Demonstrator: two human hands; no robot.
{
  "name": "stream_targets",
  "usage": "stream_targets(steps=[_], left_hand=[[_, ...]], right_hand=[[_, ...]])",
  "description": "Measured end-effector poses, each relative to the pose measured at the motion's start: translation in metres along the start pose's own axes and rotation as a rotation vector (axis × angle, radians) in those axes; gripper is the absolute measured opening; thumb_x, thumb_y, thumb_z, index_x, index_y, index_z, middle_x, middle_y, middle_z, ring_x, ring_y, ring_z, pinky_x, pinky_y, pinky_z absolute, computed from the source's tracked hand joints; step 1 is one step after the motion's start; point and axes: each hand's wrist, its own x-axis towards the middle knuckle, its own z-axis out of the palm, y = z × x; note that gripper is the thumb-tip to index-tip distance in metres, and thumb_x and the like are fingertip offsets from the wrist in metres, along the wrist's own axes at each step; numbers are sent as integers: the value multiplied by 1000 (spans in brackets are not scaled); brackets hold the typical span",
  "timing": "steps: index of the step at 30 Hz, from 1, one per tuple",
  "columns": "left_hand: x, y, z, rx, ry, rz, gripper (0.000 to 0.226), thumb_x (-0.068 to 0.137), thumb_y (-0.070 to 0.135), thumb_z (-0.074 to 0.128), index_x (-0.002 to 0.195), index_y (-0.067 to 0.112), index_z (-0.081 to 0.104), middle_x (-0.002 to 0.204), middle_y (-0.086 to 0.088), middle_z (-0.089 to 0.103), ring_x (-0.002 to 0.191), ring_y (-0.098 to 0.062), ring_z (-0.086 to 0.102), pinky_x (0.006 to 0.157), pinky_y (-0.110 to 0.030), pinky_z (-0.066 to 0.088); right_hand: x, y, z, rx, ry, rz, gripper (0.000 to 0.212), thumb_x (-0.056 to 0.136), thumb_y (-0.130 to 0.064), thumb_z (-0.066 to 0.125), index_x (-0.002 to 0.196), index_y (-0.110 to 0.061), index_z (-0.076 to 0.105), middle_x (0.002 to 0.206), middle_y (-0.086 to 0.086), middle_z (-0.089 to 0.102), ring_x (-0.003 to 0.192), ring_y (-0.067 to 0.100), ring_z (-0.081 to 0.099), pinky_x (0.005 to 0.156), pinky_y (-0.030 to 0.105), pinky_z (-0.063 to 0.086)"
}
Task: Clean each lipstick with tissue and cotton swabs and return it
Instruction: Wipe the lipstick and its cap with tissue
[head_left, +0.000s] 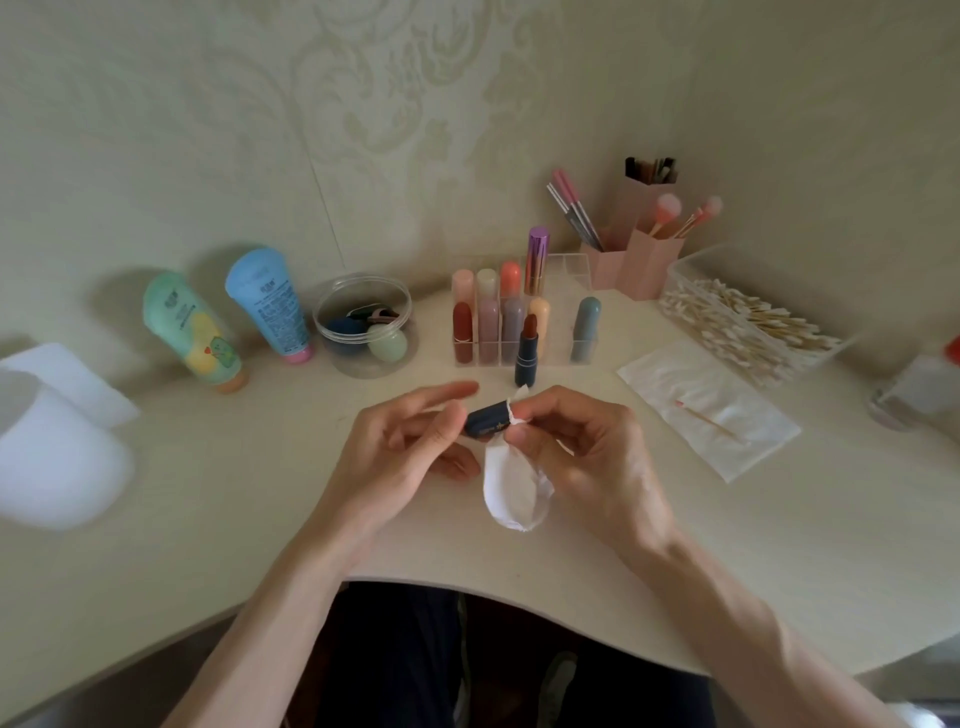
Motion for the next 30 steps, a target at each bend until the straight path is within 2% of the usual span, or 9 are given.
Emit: stream_targets(steps=[3, 6, 9, 13, 16, 20, 23, 27, 30], left_hand=[[1, -2, -2, 4, -43, 1, 22, 89, 24, 70, 103, 10, 81, 88, -12, 79, 71, -23, 72, 67, -27, 57], [-2, -5, 0, 73, 9, 81, 22, 81, 20, 78, 100, 9, 80, 92, -5, 81, 80, -16, 76, 75, -19, 56], [-2, -9, 2, 187, 83, 170, 23, 75, 18, 84, 97, 13, 79, 94, 2, 81, 83, -16, 77, 78, -20, 58], [-1, -3, 5, 141, 12, 68, 24, 89, 29, 71, 108, 16, 75, 91, -1, 79, 73, -22, 74, 65, -28, 59], [0, -4, 3, 156, -37, 45, 23, 94, 31, 64, 95, 12, 78, 74, -5, 74, 58, -19, 67, 56, -28, 53], [-1, -7, 3, 188, -4, 73, 20, 85, 28, 75, 98, 13, 78, 80, -8, 76, 63, -18, 70, 62, -20, 52], [1, -5, 3, 149, -29, 45, 22, 87, 29, 74, 103, 14, 79, 81, -9, 76, 63, -17, 67, 60, -22, 52], [0, -3, 3, 118, -44, 5, 29, 99, 31, 58, 97, 11, 79, 72, -8, 75, 57, -17, 65, 54, -26, 50], [-1, -5, 1, 160, -16, 48, 22, 91, 26, 67, 99, 10, 79, 81, -4, 78, 63, -13, 69, 54, -24, 49]], right_hand=[[-1, -1, 2, -30, -5, -7, 28, 90, 0, 78, 89, -28, 76, 87, -5, 79, 85, 21, 75, 80, 26, 57], [-1, 0, 4, -11, -4, 54, 22, 90, -1, 79, 89, -23, 78, 86, -2, 79, 81, 18, 75, 75, 27, 58], [1, 2, 2, 25, -18, 97, 12, 91, -3, 78, 91, -15, 78, 86, 1, 79, 79, 11, 74, 73, 23, 55], [1, 1, 1, 7, 4, 54, 16, 92, -4, 78, 92, -20, 77, 86, -3, 78, 81, 14, 73, 76, 28, 56], [1, 0, 4, -26, -1, 31, 26, 91, -2, 78, 90, -28, 76, 87, -6, 78, 84, 16, 74, 80, 29, 58], [1, 3, 4, -33, 0, 71, 22, 91, -4, 78, 89, -26, 77, 86, -3, 79, 83, 16, 75, 80, 32, 59], [3, 3, 2, -22, 1, 80, 13, 92, -4, 77, 93, -17, 78, 87, 0, 79, 85, 21, 75, 77, 32, 59], [4, 1, 2, -40, 5, 49, 23, 91, -1, 77, 91, -24, 76, 86, -10, 78, 83, 15, 74, 79, 28, 58], [4, 2, 5, -60, -11, 57, 27, 91, -2, 77, 89, -28, 75, 84, -13, 77, 81, 12, 73, 78, 24, 56]])
